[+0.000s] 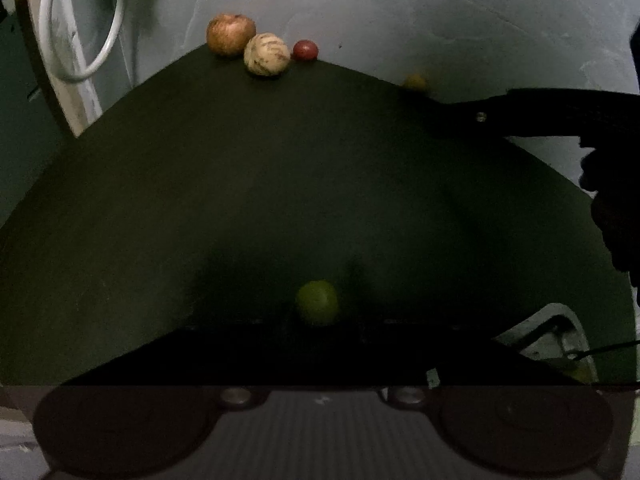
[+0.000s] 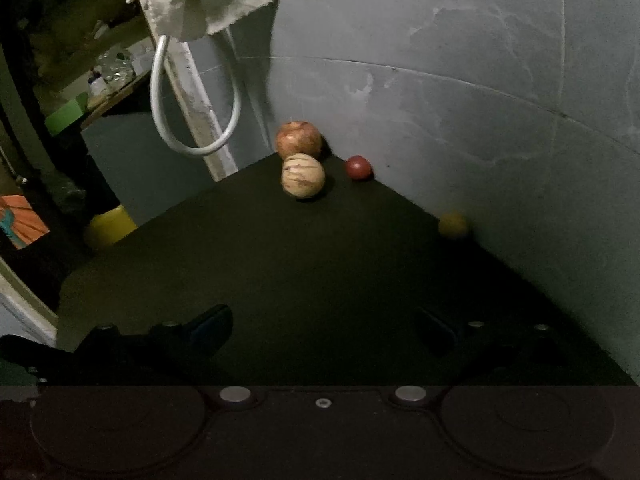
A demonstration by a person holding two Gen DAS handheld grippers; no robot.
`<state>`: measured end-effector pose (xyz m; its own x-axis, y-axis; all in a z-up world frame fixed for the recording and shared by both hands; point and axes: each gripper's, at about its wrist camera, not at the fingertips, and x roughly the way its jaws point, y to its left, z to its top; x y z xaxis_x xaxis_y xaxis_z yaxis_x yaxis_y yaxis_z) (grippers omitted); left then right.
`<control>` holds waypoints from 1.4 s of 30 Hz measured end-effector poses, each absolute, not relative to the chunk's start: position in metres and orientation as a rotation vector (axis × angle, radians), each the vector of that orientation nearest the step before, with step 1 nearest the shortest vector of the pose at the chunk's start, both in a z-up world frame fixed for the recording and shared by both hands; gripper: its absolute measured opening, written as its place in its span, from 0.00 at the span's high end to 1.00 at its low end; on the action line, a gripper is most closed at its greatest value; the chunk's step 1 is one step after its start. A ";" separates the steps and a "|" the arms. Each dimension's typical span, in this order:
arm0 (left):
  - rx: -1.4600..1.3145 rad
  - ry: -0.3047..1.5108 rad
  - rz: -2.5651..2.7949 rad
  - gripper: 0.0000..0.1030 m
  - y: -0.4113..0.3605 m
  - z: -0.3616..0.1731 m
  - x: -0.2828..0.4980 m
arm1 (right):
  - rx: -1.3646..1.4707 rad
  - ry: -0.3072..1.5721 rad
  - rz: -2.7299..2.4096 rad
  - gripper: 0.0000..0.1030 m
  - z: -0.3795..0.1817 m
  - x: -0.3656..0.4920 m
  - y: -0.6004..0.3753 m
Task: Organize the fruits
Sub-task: 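Move the left tool to the green grape while the right tool approaches the small tan fruit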
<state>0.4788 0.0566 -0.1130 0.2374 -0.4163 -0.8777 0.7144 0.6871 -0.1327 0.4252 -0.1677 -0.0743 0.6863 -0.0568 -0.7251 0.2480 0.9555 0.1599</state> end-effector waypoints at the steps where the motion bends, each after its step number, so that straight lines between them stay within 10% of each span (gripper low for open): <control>1: 0.327 1.073 -0.789 0.75 0.056 -0.114 0.479 | 0.248 0.797 -0.185 0.06 -0.078 0.428 -0.169; 33: 0.254 0.953 -0.794 0.77 0.001 -0.127 0.512 | 0.239 0.711 -0.441 0.19 -0.137 0.490 -0.235; 42: 0.256 0.947 -0.803 0.77 -0.014 -0.131 0.517 | 0.225 0.684 -0.492 0.51 -0.139 0.496 -0.239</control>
